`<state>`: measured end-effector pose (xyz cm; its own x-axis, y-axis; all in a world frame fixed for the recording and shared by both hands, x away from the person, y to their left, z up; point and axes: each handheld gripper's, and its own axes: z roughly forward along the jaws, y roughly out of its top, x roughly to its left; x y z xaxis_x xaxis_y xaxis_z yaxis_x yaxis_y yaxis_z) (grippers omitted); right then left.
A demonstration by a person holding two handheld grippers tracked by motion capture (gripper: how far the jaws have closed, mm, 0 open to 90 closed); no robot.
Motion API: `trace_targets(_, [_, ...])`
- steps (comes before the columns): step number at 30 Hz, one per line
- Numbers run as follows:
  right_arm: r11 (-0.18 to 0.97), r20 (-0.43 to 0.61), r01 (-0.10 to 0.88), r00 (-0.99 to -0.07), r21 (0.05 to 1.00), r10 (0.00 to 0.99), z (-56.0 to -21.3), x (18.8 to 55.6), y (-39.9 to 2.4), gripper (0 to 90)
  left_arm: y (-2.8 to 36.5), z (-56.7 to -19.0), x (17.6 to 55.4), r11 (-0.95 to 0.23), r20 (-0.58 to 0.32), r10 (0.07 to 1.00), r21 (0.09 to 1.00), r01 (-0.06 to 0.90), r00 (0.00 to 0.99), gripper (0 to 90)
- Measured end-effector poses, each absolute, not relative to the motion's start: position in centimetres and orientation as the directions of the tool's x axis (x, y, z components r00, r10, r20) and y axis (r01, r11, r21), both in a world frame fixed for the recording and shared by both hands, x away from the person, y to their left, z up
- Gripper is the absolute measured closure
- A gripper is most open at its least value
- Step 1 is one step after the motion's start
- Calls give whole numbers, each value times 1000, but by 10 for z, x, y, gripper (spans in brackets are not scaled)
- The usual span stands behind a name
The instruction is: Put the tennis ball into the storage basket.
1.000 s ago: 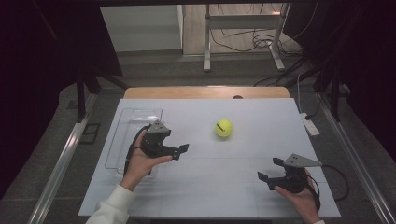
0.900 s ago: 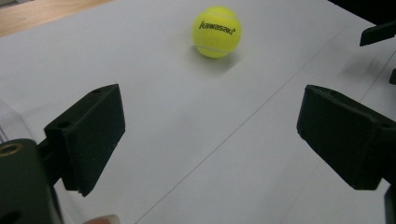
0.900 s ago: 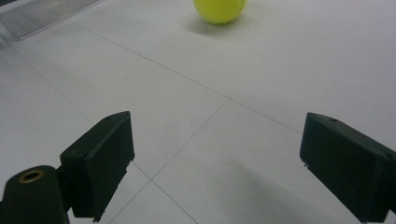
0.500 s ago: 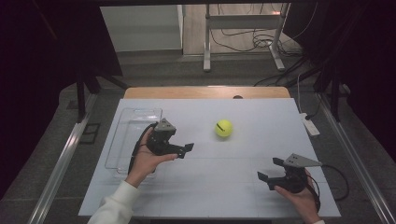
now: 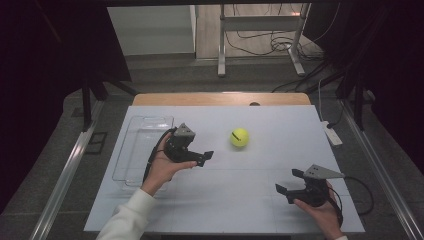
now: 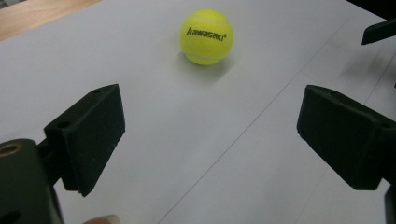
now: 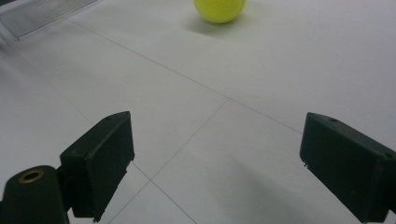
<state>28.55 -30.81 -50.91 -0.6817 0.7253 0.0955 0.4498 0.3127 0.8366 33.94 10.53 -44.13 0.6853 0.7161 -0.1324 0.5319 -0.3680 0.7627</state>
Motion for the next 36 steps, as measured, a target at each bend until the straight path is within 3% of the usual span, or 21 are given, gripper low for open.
trace_targets(36, [313,95,449,-682,837,725,-509,286,-309,99,78,-439,361,-421,-107,698,738,527,708,87])
